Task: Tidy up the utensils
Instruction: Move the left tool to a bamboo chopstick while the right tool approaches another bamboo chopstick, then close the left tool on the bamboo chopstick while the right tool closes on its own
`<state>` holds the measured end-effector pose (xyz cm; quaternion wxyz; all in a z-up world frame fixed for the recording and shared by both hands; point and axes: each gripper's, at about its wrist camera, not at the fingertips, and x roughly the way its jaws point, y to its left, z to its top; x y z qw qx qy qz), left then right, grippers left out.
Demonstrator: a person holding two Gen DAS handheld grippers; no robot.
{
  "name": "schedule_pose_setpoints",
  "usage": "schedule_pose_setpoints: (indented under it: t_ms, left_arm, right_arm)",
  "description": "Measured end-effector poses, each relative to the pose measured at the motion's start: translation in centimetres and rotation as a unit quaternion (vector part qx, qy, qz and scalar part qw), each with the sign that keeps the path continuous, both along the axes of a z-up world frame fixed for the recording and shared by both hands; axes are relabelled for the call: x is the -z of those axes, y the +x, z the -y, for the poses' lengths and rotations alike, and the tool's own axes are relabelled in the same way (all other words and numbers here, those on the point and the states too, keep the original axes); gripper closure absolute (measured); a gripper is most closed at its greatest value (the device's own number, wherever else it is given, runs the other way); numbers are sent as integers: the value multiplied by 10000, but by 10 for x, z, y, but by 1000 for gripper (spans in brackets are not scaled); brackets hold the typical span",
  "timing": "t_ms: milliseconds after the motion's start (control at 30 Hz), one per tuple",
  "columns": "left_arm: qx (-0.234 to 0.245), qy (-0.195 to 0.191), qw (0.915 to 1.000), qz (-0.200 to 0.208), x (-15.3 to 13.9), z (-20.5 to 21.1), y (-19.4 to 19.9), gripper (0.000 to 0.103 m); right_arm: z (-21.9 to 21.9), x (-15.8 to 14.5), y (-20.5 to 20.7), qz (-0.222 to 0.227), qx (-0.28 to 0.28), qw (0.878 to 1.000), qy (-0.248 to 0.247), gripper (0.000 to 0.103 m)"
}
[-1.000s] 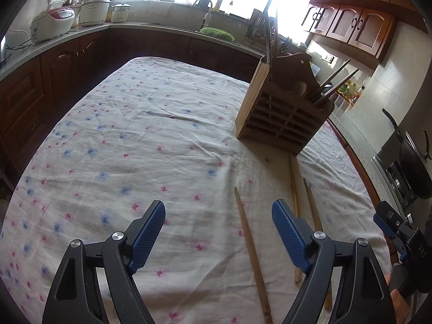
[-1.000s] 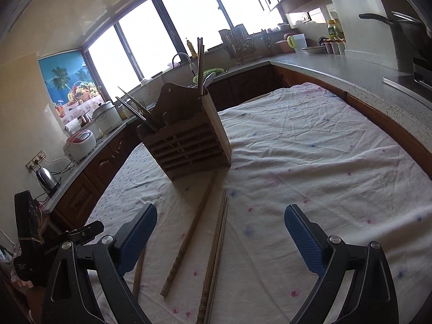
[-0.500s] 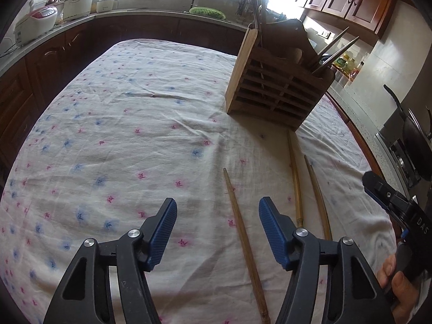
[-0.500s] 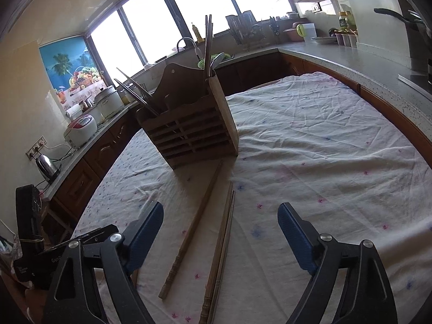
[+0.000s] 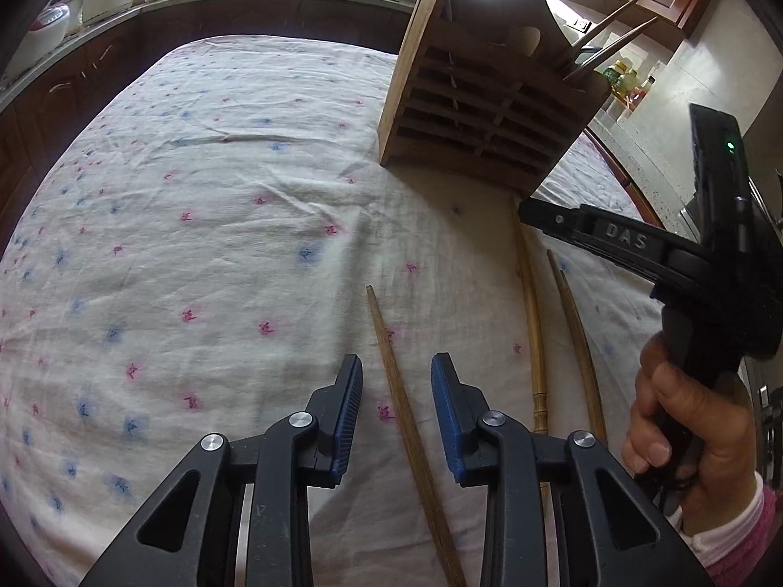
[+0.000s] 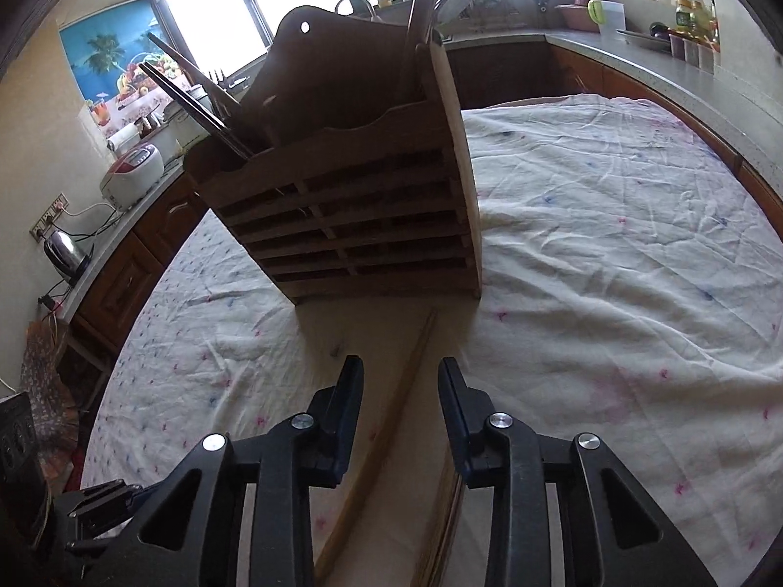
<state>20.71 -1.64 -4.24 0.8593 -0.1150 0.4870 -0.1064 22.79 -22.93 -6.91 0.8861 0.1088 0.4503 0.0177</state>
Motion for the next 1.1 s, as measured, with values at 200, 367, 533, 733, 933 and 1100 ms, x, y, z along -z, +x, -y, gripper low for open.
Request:
schedule_pose_setpoints:
  t_ms: [200,367,533,733,933,1100]
  left_arm:
    - [64,27,10000,37,2,0,2,75]
    - [132,64,9999,52,4,1,4,75]
    - [201,95,9998,4,3,1,6,75]
    - [361,681,9970,89,3,20,15,83]
    - [402,943,9945,209,5,27,17,94]
    - [380,1009,9937,302,5,29,15,97]
  right_arm:
    - [-7,16,16,-268,-83,9988,-390,91]
    - [-14,15,-2,-332,-264,9982,-415,95]
    - [-7,14,-36,-340,-291,9989,-156,96]
    - [-2,15,-61,-300,-257,9992,91,96]
    - [1,14,-57,-289,-284,9990,195,95]
    - [-11,12,-57,-255,-412,9985,-255,94]
